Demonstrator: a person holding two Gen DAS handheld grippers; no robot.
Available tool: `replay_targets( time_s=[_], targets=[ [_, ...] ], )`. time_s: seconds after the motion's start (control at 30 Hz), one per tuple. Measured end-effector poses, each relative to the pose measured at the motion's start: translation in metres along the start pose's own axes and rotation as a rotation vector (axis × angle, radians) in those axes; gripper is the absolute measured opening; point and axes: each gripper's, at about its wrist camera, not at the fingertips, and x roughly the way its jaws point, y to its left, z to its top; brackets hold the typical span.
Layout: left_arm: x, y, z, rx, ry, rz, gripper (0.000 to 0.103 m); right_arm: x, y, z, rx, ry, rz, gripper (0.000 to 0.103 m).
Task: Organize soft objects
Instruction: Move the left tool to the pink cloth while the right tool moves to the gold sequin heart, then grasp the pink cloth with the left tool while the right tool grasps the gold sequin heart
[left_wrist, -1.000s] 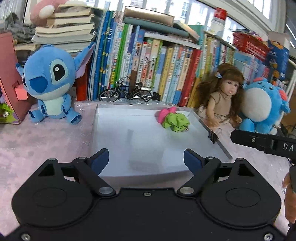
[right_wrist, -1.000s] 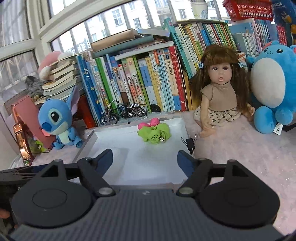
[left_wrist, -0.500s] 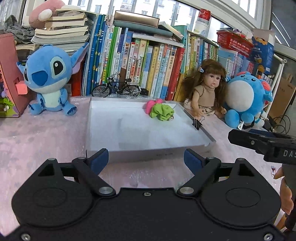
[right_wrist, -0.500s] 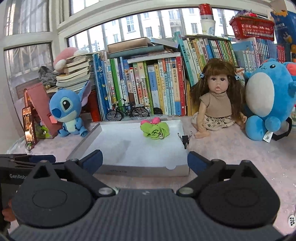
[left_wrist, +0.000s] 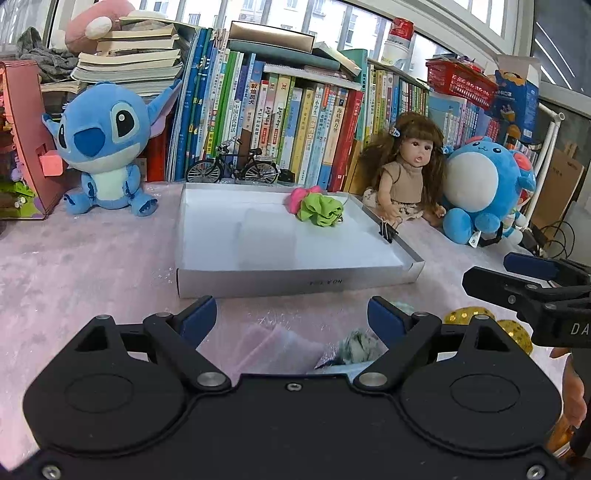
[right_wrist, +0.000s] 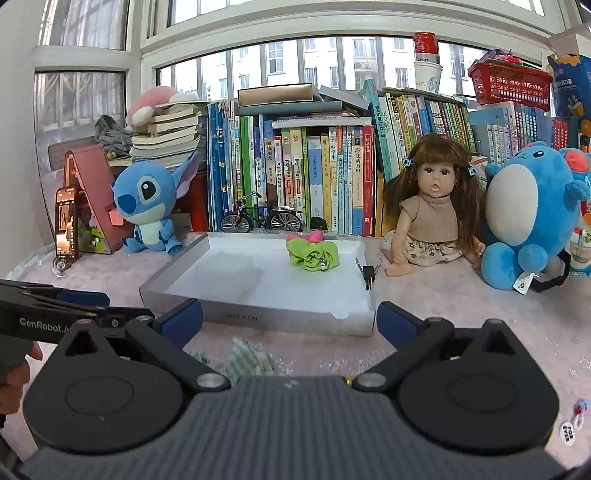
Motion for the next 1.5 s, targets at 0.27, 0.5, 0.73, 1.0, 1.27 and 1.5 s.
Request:
replay_targets(
  time_s=[0.27, 0.5, 0.73, 1.0, 1.27, 1.5],
  targets=[
    [-0.004, 0.002, -0.016, -0.002, -0.002, 0.01, 0.088, -0.007, 0.002, -0.017, -0.01, -0.004, -0.021, 0.103],
    [-0.008, 0.001, -0.028, 0.022, -0.012, 0.016, 0.088, -0.014, 0.003, -0.029, -0.025, -0.013, -0.052, 0.103],
    [-0.009, 0.001, -0.036, 0.026, -0.009, 0.019, 0.088, -0.019, 0.002, -0.039, -0.036, -0.011, -0.074, 0.103],
    [-0.006, 0.006, -0.043, 0.013, 0.006, 0.023, 0.088, -0.022, 0.005, -0.05, -0.064, -0.007, -0.11, 0.103],
    [-0.006, 0.008, -0.047, 0.003, 0.01, 0.023, 0.088, -0.025, 0.005, -0.059, -0.087, 0.004, -0.133, 0.103],
    [-0.007, 0.007, -0.05, 0.002, 0.01, 0.018, 0.088, -0.028, 0.003, -0.066, -0.086, 0.014, -0.148, 0.103]
  ],
)
